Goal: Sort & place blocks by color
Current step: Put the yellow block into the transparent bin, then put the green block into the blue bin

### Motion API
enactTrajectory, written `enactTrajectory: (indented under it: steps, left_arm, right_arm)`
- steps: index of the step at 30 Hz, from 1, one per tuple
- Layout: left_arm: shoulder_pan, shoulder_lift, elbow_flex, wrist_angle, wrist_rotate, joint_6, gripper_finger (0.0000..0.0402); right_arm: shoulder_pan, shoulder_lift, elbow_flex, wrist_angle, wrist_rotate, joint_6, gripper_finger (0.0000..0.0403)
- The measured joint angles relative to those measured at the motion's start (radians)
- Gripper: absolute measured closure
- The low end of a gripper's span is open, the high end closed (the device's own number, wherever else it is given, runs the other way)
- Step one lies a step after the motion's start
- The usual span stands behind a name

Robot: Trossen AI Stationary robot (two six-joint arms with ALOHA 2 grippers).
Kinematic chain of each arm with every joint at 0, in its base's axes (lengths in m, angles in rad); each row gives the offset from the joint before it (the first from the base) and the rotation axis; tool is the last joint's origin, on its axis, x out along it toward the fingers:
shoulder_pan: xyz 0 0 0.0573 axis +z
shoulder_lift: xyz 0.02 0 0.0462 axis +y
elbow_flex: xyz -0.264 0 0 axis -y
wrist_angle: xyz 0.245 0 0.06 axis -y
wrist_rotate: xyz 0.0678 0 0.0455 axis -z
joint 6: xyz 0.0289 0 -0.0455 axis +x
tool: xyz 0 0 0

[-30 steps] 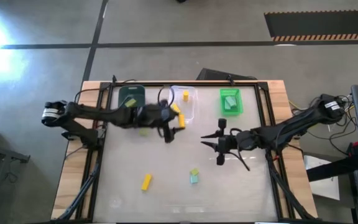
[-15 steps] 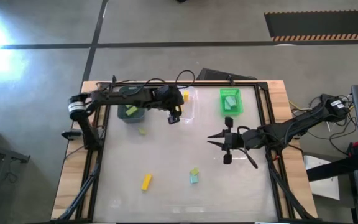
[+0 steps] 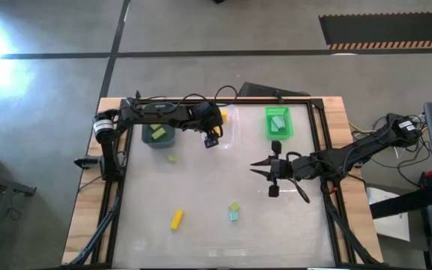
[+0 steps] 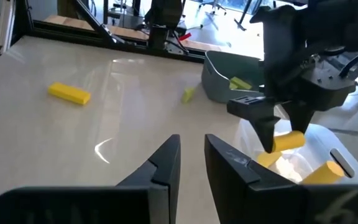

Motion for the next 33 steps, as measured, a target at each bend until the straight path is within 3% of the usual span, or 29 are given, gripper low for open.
enactTrajectory:
  steps: [12,20,24,33]
  left_arm:
    - [0.000,-0.003,0.000,0.016,0.000,-0.002,0.0080]
    - [-0.024,-0.052,0.005,-0.007,-0.001,-0.025,0.0078]
    - [-0.076,-0.125,0.004,-0.053,-0.001,-0.035,0.0077]
    - [-0.296,-0.297,-0.075,-0.157,-0.001,-0.218,0.0077]
  right_arm:
    - [0.000,0.001,0.000,-0.004,0.000,0.047,0.0331]
    - [0.000,0.002,0.000,-0.004,0.000,0.051,0.0339]
    - [0.000,0.005,0.000,-0.001,0.002,0.064,0.0338]
    - [0.000,0.011,0.000,0.002,0.002,0.061,0.0339]
